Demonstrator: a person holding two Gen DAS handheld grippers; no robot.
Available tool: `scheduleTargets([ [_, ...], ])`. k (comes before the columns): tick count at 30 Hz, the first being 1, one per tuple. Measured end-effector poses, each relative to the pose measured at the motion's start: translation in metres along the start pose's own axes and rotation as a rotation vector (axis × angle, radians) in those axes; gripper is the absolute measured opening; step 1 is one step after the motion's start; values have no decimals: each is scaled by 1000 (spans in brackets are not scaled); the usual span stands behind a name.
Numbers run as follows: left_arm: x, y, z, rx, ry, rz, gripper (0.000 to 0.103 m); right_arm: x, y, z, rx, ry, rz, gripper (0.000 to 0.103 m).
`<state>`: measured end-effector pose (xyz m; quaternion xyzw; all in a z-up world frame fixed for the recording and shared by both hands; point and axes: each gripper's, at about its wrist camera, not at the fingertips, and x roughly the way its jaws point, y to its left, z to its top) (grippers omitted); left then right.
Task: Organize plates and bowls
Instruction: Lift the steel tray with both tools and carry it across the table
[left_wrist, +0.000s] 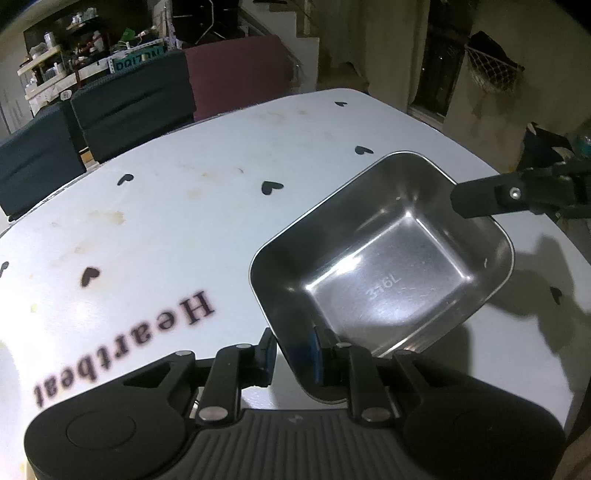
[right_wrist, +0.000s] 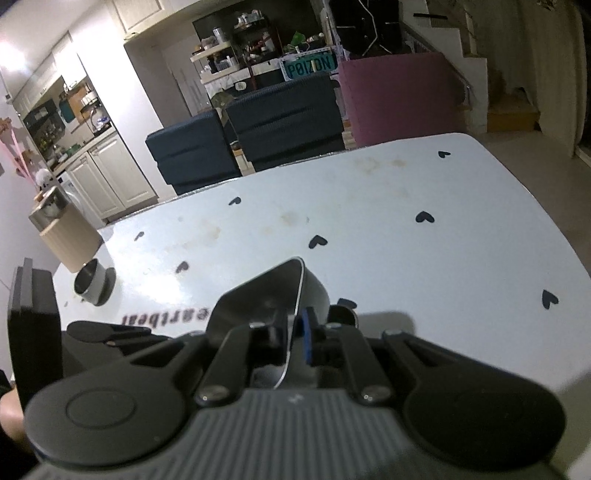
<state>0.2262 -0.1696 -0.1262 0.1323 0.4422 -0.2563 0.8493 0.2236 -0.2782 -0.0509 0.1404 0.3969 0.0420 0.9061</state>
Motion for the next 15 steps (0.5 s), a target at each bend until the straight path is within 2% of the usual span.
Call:
scheduleTargets([
  [7,9,-8,-8,43,23,12,23,10,1,-4,-56,36,-40,11],
  [15,8,-8,-9,21,23,5,23,29,-5,-6,-90,98,-109,10],
])
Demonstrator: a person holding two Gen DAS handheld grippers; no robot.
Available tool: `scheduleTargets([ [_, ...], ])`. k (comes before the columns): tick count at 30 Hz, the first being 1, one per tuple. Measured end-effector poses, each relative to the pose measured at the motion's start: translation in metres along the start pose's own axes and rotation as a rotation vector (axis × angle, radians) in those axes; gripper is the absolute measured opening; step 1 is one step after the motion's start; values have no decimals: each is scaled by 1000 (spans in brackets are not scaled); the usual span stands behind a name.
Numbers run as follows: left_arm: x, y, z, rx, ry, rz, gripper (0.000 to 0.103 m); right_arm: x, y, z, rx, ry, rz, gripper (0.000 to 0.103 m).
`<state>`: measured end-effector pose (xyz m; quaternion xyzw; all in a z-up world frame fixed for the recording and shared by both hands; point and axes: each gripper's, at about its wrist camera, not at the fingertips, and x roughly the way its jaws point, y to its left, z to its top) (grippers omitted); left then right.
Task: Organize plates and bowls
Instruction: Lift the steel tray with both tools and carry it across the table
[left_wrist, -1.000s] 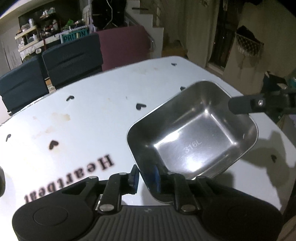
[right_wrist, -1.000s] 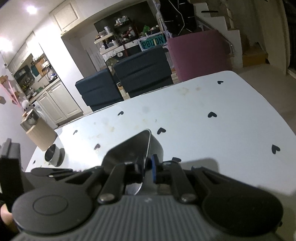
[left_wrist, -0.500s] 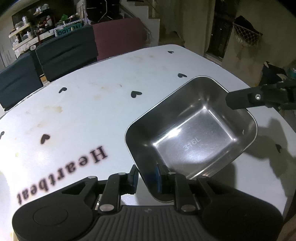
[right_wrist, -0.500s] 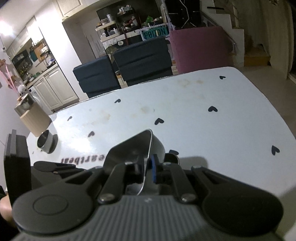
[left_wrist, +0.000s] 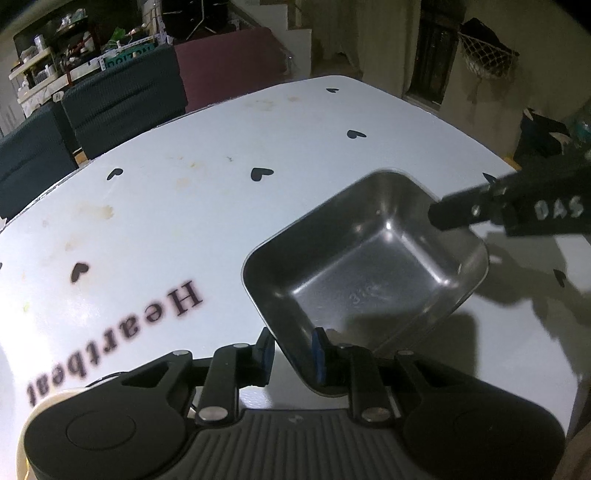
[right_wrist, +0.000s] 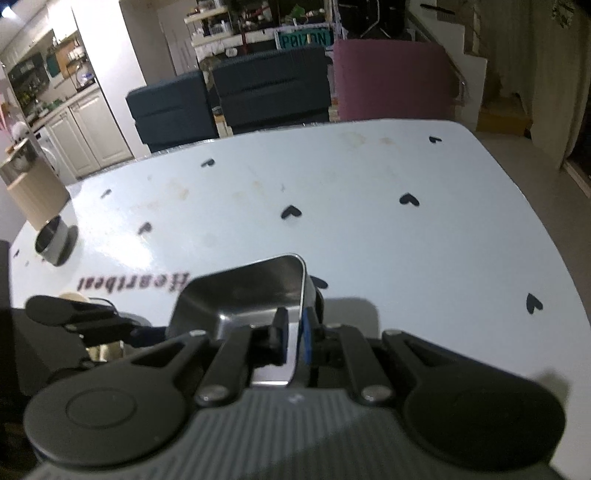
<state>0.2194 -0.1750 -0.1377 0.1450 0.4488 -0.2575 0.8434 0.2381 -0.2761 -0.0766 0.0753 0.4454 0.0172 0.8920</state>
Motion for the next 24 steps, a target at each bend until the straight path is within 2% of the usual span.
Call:
scheduleTargets([
  [12,2,7,2,-28,12,-36,23,41,-1,-9,-101,139,-81,7],
  [24,4,16,6,-80,-3,-58,23,54,-19,3,-4,128,-36,3],
])
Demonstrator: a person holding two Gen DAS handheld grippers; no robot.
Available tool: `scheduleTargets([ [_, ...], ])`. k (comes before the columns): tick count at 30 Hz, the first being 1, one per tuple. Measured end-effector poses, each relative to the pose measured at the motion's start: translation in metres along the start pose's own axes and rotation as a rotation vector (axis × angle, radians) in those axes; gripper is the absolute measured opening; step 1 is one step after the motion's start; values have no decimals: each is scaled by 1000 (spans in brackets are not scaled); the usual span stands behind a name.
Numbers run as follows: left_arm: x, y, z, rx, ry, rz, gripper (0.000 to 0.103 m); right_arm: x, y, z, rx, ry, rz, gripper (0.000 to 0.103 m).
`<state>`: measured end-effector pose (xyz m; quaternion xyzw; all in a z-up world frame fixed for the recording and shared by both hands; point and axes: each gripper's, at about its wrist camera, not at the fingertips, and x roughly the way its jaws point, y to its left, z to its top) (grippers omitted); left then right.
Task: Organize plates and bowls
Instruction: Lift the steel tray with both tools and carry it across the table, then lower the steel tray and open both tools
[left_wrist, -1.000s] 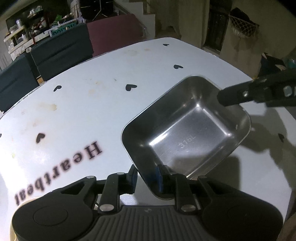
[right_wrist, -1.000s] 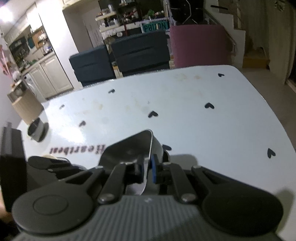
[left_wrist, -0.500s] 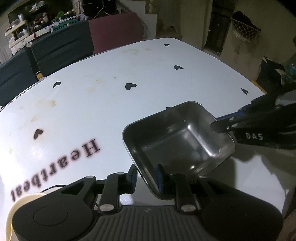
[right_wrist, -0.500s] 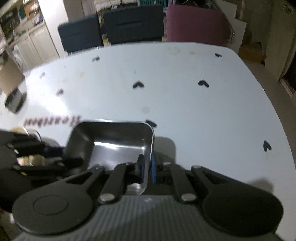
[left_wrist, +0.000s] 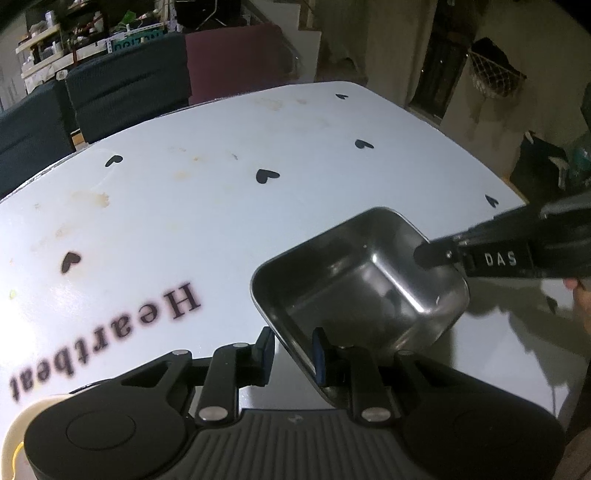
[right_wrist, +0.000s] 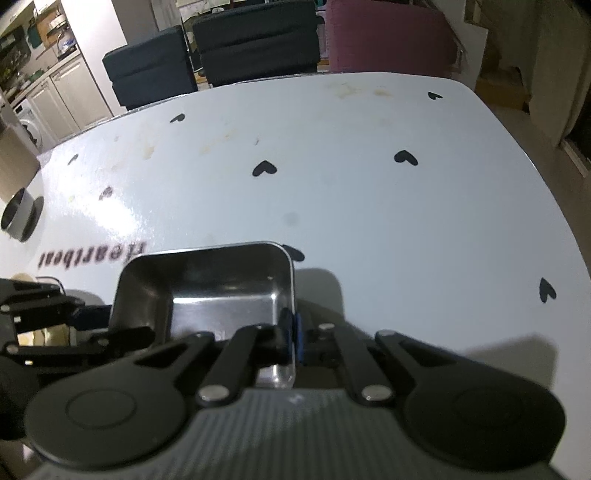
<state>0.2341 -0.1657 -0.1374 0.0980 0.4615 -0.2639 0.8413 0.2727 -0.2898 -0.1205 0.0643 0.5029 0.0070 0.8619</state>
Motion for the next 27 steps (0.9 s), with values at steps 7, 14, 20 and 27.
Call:
scheduleTargets([
  [7,1,2,3,-12,-3,-5,23,-2,-2,0,10,11,12,3],
  [14,-1,3,3,-20,3,-11,25,-2,-3,0,29,16,29,8],
  [20,-7,3,4,-31,9,-10,26,-13,-2,-4,29,1,29,12],
  [27,-36,1,4,-27,-60,-36,60,-32,-3,-12,27,-41,28,46],
])
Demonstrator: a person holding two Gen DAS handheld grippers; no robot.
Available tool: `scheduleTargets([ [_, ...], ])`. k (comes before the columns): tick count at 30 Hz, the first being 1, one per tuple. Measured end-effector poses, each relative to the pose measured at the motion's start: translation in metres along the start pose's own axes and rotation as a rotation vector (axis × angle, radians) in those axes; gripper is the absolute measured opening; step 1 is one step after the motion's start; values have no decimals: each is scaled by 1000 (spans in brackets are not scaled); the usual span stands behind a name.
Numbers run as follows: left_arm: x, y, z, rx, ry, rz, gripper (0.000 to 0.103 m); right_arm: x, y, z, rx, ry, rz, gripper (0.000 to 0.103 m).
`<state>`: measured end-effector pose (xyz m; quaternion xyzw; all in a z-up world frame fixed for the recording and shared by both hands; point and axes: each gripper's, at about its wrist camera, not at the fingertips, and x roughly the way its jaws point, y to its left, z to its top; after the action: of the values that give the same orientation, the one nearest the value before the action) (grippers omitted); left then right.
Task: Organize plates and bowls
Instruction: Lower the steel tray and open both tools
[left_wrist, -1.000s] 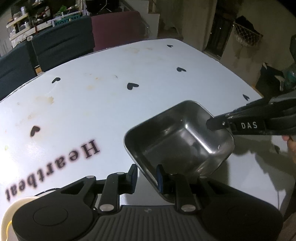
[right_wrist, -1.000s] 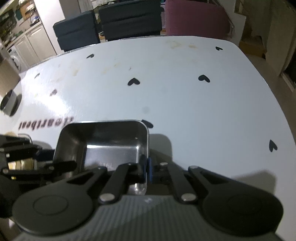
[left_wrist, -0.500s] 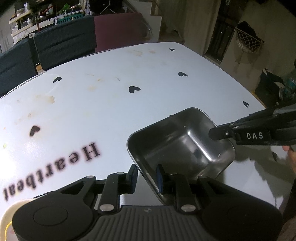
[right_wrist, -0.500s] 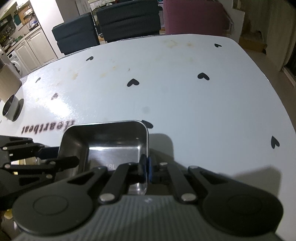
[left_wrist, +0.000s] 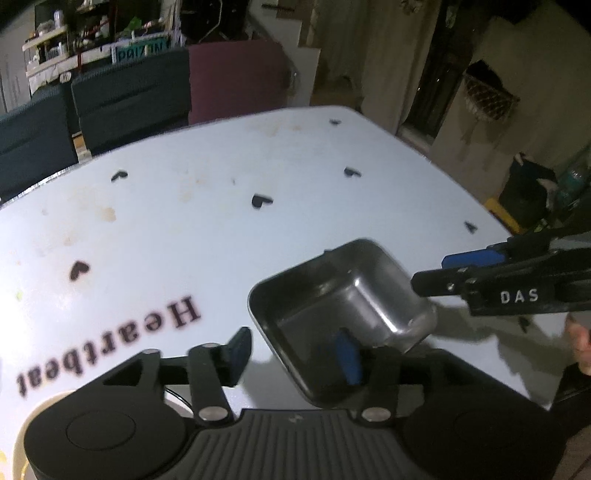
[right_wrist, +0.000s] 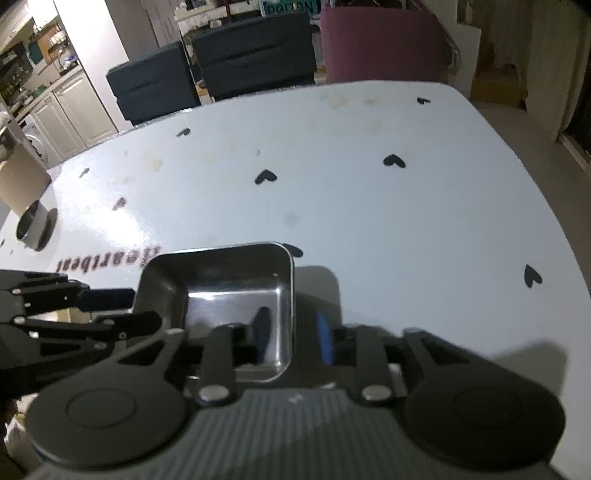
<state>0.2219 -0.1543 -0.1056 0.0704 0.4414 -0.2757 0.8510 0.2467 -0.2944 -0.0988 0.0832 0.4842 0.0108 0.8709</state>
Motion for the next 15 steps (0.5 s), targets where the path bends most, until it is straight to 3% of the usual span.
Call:
scheduleTargets([
  [3,-15,3,-2,-4,-32,2,80,-12,2,-3,-12,-32,-11,59],
  [8,-35,15,-8,-6,-67,19,97,-27,3,-7,-22,-78,-24,87],
  [11,-48,29,-12,-14,-94,43,102,-33,4,-6,-17,-111,-29,103],
  [15,-65,57,-18,-47,-126,92,103,-35,11,-2,-5,-145,-24,103],
])
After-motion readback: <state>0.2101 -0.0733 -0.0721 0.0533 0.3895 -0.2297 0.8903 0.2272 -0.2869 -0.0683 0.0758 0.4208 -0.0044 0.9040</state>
